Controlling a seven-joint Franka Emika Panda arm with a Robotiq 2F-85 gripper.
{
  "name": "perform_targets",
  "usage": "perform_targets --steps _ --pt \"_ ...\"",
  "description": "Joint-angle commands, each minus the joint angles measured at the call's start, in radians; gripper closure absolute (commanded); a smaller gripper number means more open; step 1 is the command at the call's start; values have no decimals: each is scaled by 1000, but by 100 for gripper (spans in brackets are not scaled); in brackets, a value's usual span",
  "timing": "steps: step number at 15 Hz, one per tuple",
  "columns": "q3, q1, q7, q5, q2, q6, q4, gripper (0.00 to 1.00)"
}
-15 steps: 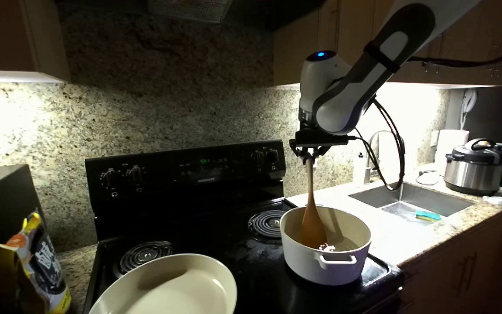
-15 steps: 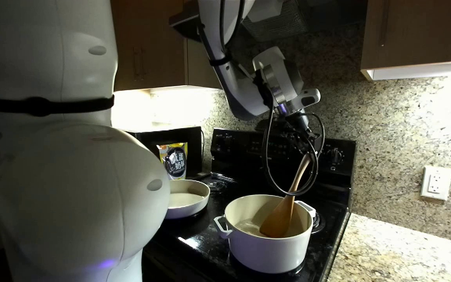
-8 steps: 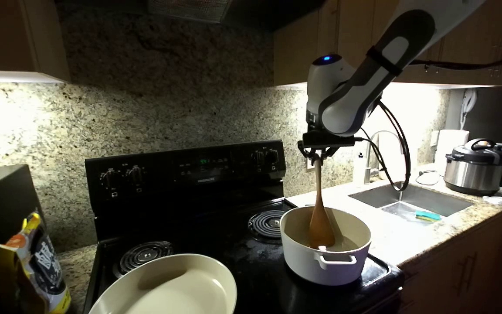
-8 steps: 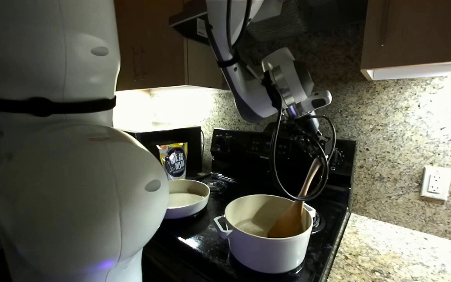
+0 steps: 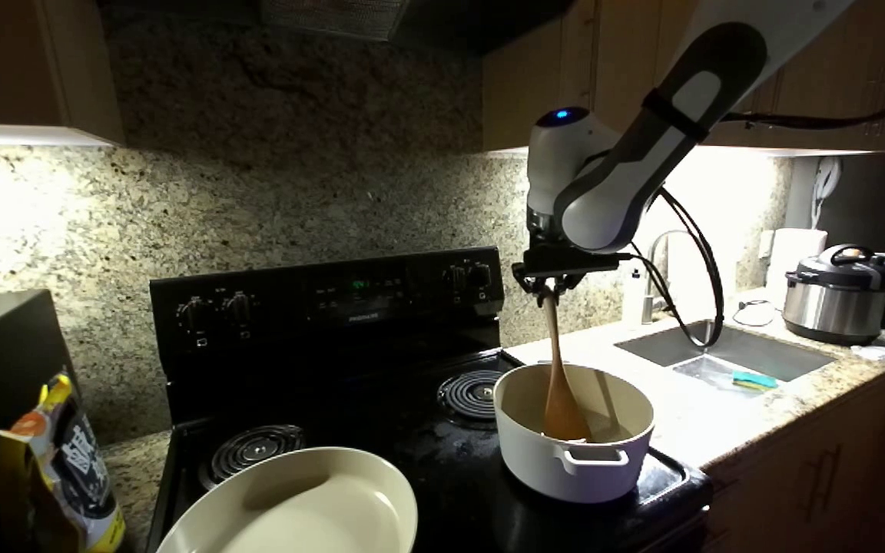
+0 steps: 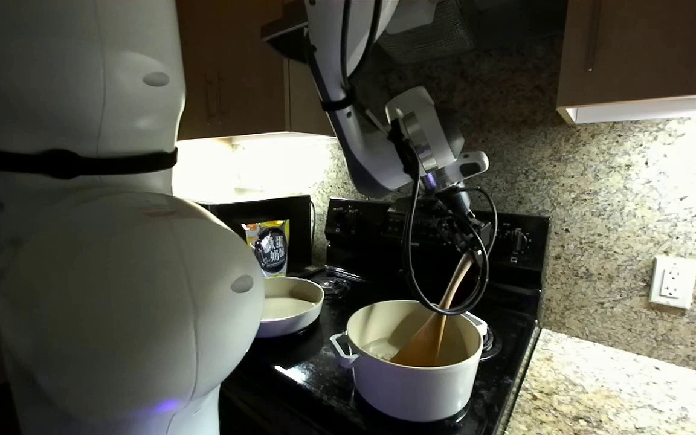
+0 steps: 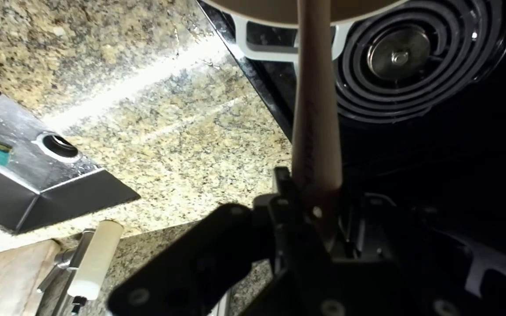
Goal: Stir the contents of the white pot with the cooking stick
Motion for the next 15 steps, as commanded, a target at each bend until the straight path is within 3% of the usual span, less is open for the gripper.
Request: perform_targets --steps 1,5,11,15 --pt "30 17 49 -77 -10 -37 4 93" --pt "35 21 62 -64 26 -64 57 93" --pt "-34 9 16 60 60 -78 116 93" --pt "-71 4 7 82 82 -87 111 93"
